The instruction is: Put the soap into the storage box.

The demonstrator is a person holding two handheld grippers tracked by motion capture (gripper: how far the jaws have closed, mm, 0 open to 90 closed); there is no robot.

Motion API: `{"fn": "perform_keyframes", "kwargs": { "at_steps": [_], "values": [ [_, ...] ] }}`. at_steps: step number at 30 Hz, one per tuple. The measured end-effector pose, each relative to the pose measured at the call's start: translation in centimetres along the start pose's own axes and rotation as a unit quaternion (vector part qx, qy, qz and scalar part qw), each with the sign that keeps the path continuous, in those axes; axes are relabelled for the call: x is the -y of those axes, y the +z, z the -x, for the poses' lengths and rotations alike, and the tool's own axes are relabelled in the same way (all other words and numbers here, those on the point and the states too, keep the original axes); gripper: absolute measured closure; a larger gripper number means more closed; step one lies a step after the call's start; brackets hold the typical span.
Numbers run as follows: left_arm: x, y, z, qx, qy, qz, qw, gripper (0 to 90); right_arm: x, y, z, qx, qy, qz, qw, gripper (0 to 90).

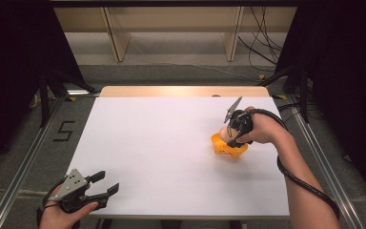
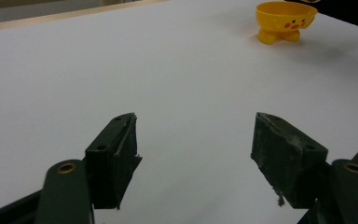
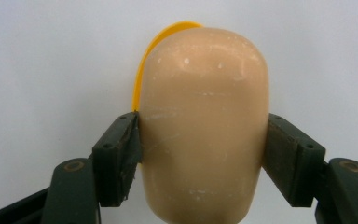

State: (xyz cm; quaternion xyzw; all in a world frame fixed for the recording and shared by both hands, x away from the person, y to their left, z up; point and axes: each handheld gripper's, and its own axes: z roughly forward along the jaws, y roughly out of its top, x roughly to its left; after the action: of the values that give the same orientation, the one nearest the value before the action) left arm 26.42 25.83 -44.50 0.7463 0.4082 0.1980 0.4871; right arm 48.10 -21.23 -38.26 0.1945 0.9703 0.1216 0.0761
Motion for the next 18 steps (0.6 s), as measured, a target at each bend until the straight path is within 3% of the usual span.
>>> {"fn": "perform_keyframes", "kwargs": {
  "at_steps": [8,16,18],
  "values": [
    [0.04,0.08,-0.03,0.004,-0.002,0.002,1.0,30.8,0.06,0.28,0.13,-0.003,0.003,0.01,0.9999,33.9],
    [-0.01,0.03,-0.07,0.006,0.004,0.002,1.0,30.9,-0.05,0.55,0.18,-0.005,0.007,0.001,1.0,33.9],
    [-0.01,0.04,-0.06,0.006,0.004,0.002,1.0,30.9,-0.07,0.7,0.15,-0.004,0.007,0.011,0.9999,33.9]
  ]
}}
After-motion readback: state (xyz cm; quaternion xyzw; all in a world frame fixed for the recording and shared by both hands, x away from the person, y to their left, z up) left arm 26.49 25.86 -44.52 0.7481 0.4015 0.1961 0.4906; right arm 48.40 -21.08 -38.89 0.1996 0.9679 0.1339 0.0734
